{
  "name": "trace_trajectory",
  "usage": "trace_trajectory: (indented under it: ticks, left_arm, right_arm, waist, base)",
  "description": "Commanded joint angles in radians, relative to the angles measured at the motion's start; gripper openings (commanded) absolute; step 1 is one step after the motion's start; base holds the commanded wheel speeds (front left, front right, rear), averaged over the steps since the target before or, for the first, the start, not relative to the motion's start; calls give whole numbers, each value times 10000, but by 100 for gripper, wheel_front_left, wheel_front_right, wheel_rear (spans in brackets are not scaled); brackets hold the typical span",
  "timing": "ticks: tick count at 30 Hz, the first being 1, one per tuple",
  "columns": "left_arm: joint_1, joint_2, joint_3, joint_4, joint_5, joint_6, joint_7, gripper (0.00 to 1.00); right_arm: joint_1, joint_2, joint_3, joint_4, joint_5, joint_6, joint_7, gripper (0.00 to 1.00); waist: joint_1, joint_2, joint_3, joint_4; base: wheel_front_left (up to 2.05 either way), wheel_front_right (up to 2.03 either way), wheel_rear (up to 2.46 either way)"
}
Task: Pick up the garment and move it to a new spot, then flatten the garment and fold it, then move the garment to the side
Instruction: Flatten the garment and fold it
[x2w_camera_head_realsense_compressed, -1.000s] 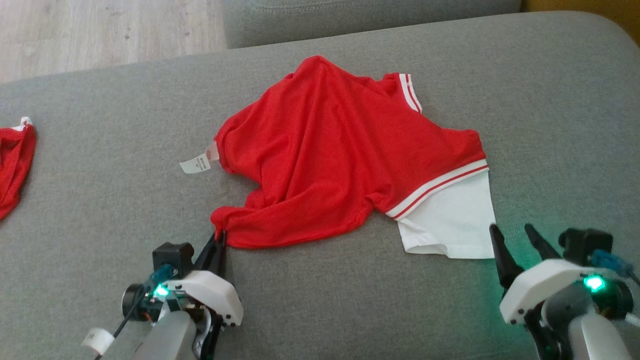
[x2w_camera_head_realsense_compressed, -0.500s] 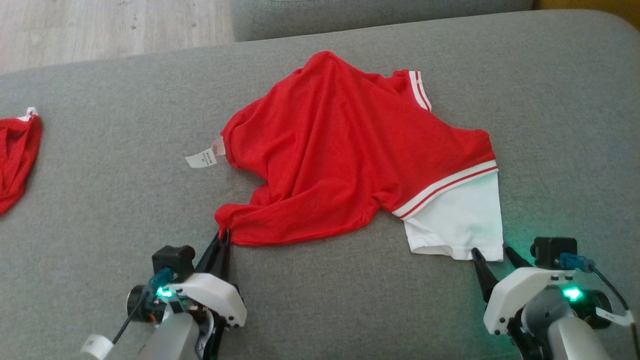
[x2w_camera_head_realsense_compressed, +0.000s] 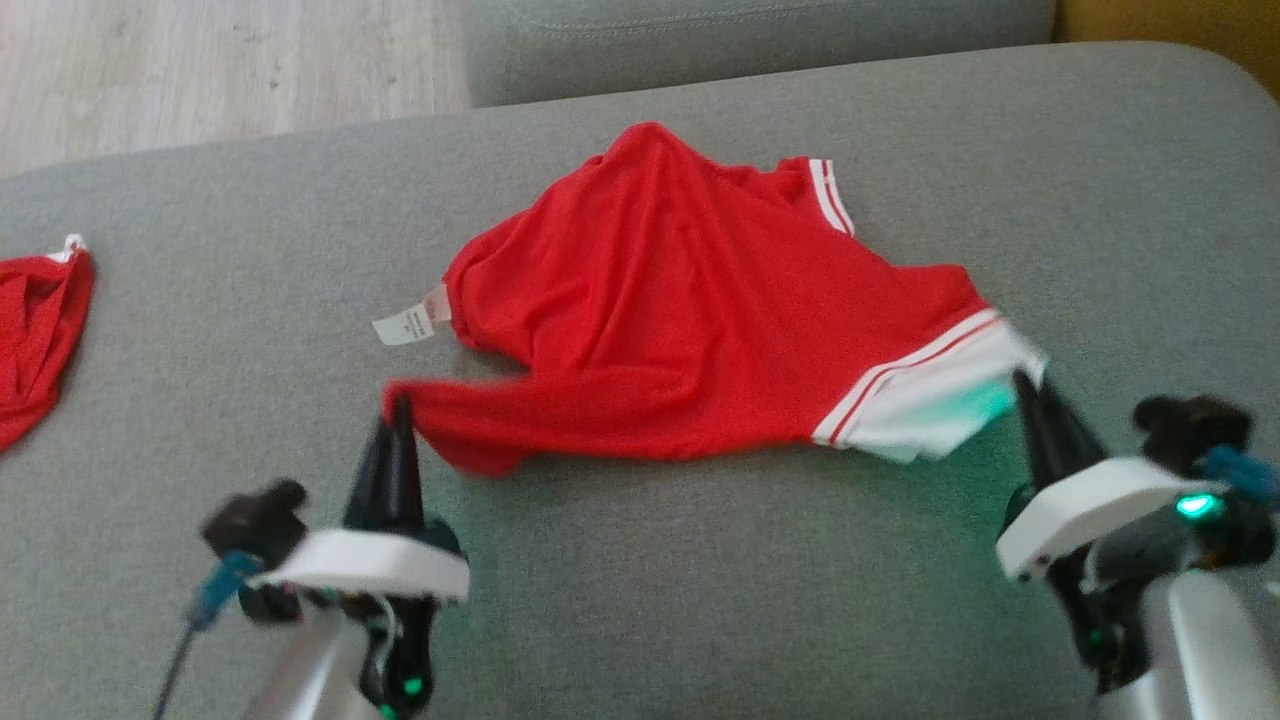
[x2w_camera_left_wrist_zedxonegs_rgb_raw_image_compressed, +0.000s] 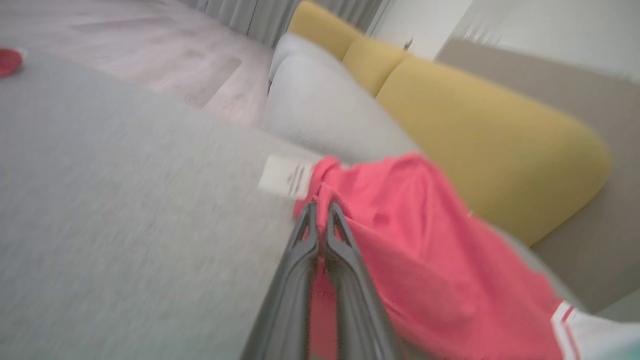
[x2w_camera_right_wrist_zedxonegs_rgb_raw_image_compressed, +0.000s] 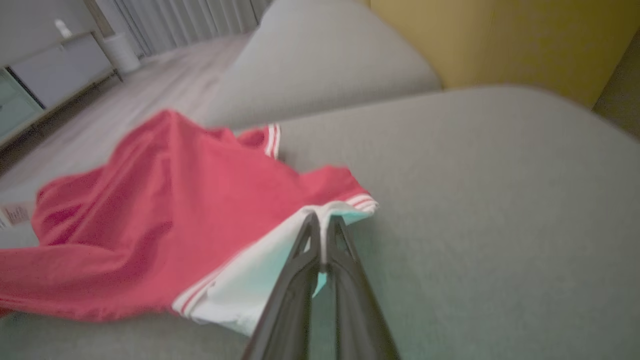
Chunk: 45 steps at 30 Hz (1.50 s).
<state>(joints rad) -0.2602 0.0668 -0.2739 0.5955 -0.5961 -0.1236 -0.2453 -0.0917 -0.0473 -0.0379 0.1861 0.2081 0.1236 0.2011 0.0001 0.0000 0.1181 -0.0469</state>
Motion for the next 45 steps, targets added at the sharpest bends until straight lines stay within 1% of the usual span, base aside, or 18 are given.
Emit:
trace_trajectory:
  ticks: [1, 2, 4, 8, 11, 14, 15, 17, 19, 23, 26, 29, 32, 33, 36, 39, 41, 45]
  left_arm:
    - [-185, 58, 500, -1183, -444, -41, -146, 0]
    - [81, 96, 614, -2728, -1154, -60, -152, 0]
    - [339, 257, 644, -4322, -1927, -65, -36, 0]
    - [642, 600, 890, -7014, -3258, -64, 835, 0]
    - [575, 828, 1109, -8755, -3965, 230, 1629, 0]
    - [300, 1075, 1266, -10151, -4430, 742, 2421, 0]
    - [300, 1075, 1266, -10151, -4430, 742, 2421, 0]
    - [41, 1326, 1354, -10652, -4446, 1138, 2898, 0]
    - [-304, 1507, 1430, -10795, -4444, 1449, 3259, 0]
    - [-1215, 1694, 1654, -9950, -4488, 1766, 3609, 0]
    - [-2198, 1916, 1791, -8821, -4269, 1777, 3658, 0]
    - [-3486, 2108, 1985, -7532, -3896, 1720, 3399, 0]
    - [-4887, 2407, 2142, -6144, -3101, 1627, 2710, 0]
    - [-5338, 2399, 2203, -5714, -2953, 1608, 2444, 0]
    - [-6665, 2383, 2321, -4644, -2514, 1481, 1591, 0]
    - [-7869, 2329, 2440, -3858, -2130, 1288, 599, 0]
    - [-8453, 2346, 2442, -3553, -1821, 1120, 222, 0]
    - [-8969, 2372, 2500, -3309, -1197, 730, -95, 0]
  right_arm:
    - [-361, -31, 154, -968, 28, 71, -106, 0]
    - [-383, -31, 30, -1954, 146, 71, -25, 0]
    - [-367, -30, -56, -2949, 195, 71, 146, 0]
    - [-384, -30, -255, -4790, 485, 71, 577, 0]
    - [-552, -72, -406, -6102, 375, 71, 957, 0]
    - [-906, -318, -549, -7192, 174, 71, 1347, 0]
    - [-906, -318, -549, -7192, 174, 71, 1347, 0]
    - [-1230, -543, -591, -7555, 145, 71, 1578, 0]
    - [-1654, -854, -558, -7546, 198, 71, 1829, 0]
    - [-2971, -1351, -219, -6435, 847, 71, 2141, 0]
    - [-4373, -1657, 321, -4951, 1387, 71, 2175, 0]
    - [-6241, -1768, 811, -3171, 1703, 71, 1704, 0]
    - [-8221, -1699, 1219, -1151, 1570, 71, 800, 0]
    - [-8905, -1772, 1433, -550, 1329, 71, 380, 0]
    - [-10832, -1561, 1382, 865, 965, 71, -1226, 0]
    - [-12365, -1469, 1378, 1815, 610, 71, -2756, 0]
    - [-13087, -1494, 1527, 2292, 416, 71, -3525, 0]
    - [-13779, -1678, 1815, 2827, 423, 71, -4287, 0]
  waist:
    - [-1, 0, -77, -61]
    - [-1, 0, -123, -75]
    - [-1, 0, -157, -58]
    - [-1, 0, -188, 28]
    - [-1, 0, -154, 78]
    - [-1, 0, -43, 131]
    - [-1, 0, -43, 131]
    - [-1, 0, 71, 148]
    - [-1, 0, 284, 155]
    - [-1, 0, 1030, 114]
    - [-1, 0, 1818, 67]
    - [-1, 0, 2624, 14]
    - [-1, 0, 3155, -12]
    - [-1, 0, 3287, -14]
    - [-1, 0, 3523, 65]
    - [-1, 0, 3509, 182]
    - [-1, 0, 3439, 216]
    - [-1, 0, 3311, 219]
  base:
    - [0, 0, 0]
    - [0, 0, 0]
    - [0, 0, 0]
    - [0, 0, 0]
    - [0, 0, 0]
    - [0, 0, 0]
    - [0, 0, 0]
    - [0, 0, 0]
    - [0, 0, 0]
    - [0, 0, 0]
    - [0, 0, 0]
    - [0, 0, 0]
    - [0, 0, 0]
    - [0, 0, 0]
    - [0, 0, 0]
    - [0, 0, 0]
    - [0, 0, 0]
    - [0, 0, 0]
